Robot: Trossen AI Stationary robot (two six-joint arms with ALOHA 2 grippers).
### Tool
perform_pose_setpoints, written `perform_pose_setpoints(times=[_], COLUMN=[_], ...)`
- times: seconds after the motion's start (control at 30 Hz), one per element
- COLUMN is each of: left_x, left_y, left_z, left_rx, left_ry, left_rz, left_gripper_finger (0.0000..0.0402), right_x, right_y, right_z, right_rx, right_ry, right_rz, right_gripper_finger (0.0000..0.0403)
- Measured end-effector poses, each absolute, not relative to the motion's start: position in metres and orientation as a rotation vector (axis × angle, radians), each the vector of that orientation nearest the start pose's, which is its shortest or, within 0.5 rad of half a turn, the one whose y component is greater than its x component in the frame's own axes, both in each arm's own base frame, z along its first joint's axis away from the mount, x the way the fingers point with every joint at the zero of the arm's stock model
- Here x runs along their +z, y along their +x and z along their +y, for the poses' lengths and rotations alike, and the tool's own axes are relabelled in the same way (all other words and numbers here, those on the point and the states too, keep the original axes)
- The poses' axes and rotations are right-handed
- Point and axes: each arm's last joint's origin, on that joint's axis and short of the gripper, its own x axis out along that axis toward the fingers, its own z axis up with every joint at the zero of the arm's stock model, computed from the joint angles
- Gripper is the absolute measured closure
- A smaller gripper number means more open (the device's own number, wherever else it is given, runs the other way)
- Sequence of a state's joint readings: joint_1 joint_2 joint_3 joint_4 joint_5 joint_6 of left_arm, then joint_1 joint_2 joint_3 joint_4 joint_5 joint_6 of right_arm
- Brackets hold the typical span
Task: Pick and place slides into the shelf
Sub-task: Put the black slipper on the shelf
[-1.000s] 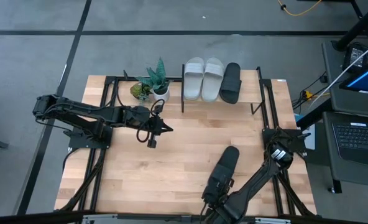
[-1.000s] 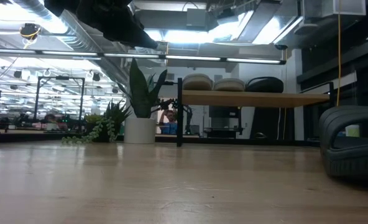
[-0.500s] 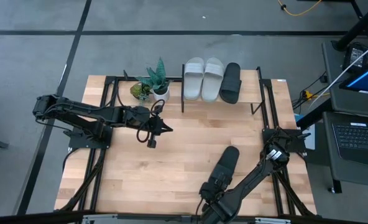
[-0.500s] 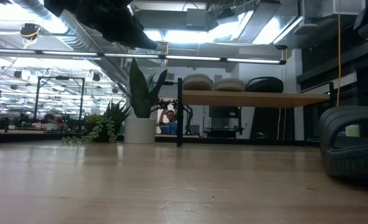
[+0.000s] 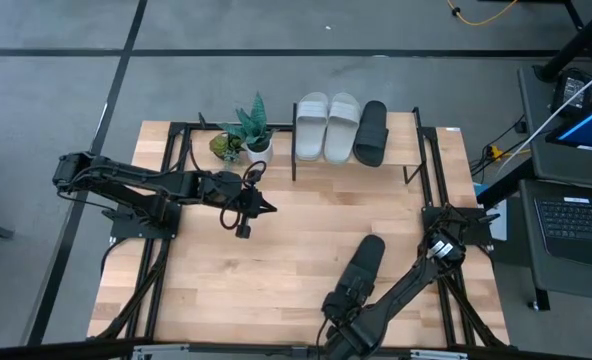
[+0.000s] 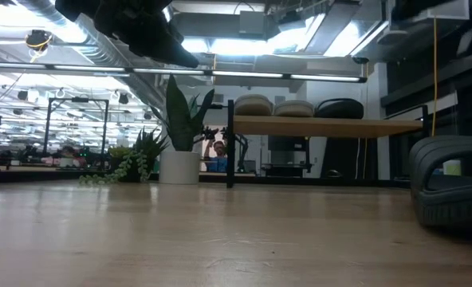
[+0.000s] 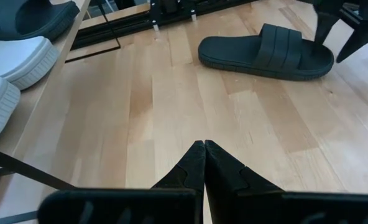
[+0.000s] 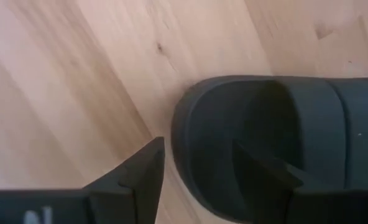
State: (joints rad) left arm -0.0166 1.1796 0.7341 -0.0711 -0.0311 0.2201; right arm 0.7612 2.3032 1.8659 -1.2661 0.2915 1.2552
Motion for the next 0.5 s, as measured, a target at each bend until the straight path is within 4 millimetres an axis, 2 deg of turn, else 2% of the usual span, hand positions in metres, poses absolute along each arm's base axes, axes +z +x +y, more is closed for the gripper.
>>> perform_pose_setpoints(times=[0.37,0.5], left_x=[0.248,0.248], left_y=[0.2502,0.2502], left_z=[-0.0032,-0.0032], left_rx=[-0.043,-0.043], left_ry=[0.227,0.227], left_rz=[0.52,0.52], left_gripper_finger=[0.0401,0.0401], right_x=[0.1458,0.1457], right_y=[0.3146,0.3146], right_z=[0.2885,0.2886], right_rx=[-0.596,-0.595], right_ry=[0.154,0.156], right_rz=[1.357,1.36], right_gripper_finger=[0.0218,0.0248])
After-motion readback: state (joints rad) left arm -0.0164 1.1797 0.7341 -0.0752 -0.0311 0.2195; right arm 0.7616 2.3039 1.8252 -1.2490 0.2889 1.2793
